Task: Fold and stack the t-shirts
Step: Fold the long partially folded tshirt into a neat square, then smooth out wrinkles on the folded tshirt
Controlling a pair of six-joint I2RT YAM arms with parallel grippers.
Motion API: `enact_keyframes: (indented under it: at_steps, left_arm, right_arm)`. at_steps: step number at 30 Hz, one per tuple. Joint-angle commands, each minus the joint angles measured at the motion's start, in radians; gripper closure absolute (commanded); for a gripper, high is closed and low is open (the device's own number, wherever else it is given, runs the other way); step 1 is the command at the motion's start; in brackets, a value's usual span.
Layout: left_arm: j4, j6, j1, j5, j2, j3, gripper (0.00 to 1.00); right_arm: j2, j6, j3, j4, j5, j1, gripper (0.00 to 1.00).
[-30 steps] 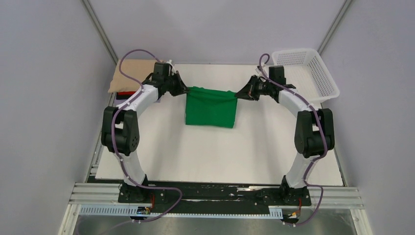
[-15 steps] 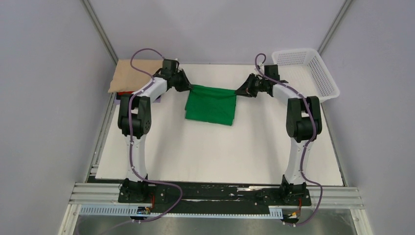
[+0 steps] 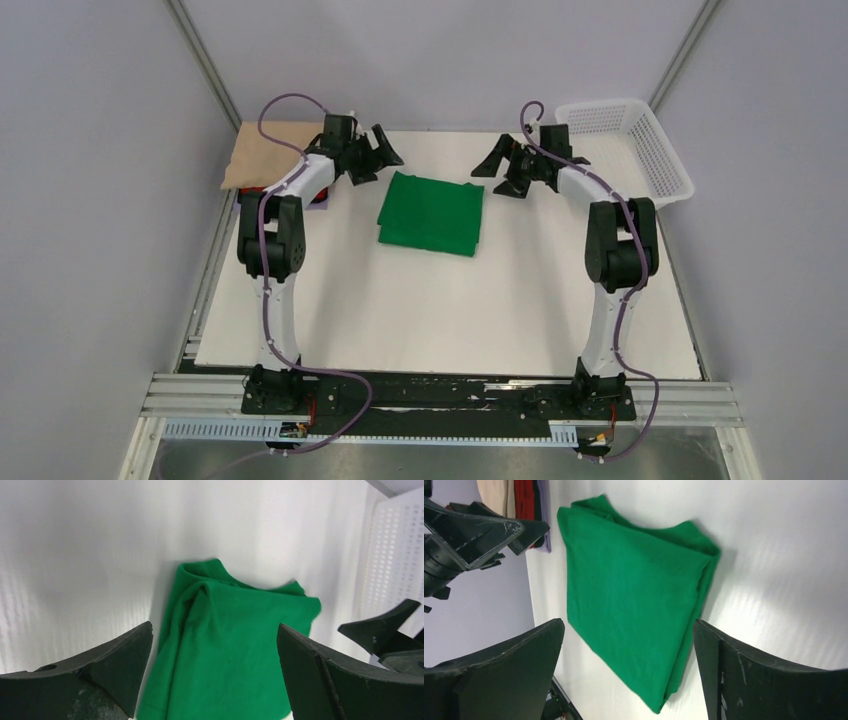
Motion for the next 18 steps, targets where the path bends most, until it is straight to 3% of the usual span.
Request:
enact_keyframes:
  at_steps: [1, 11, 18]
  left_arm:
    - [0.093, 0.022, -0.029, 0.087, -0.125, -0.058, 0.00]
    - [0.058, -0.067, -0.054, 0.159, 0.109, 0.115, 0.00]
    - [-0.076, -0.005, -0.053, -0.002, 0.204, 0.215, 0.00]
  right_arm:
    - [-0.106, -0.031, -0.040, -0.002, -0.039, 0.058, 0.00]
    - [0.046, -0.001, 0.101, 0.035, -0.095, 0.073, 0.00]
    - [0.212, 0.013, 0.190, 0.033, -0.100, 0.073, 0.00]
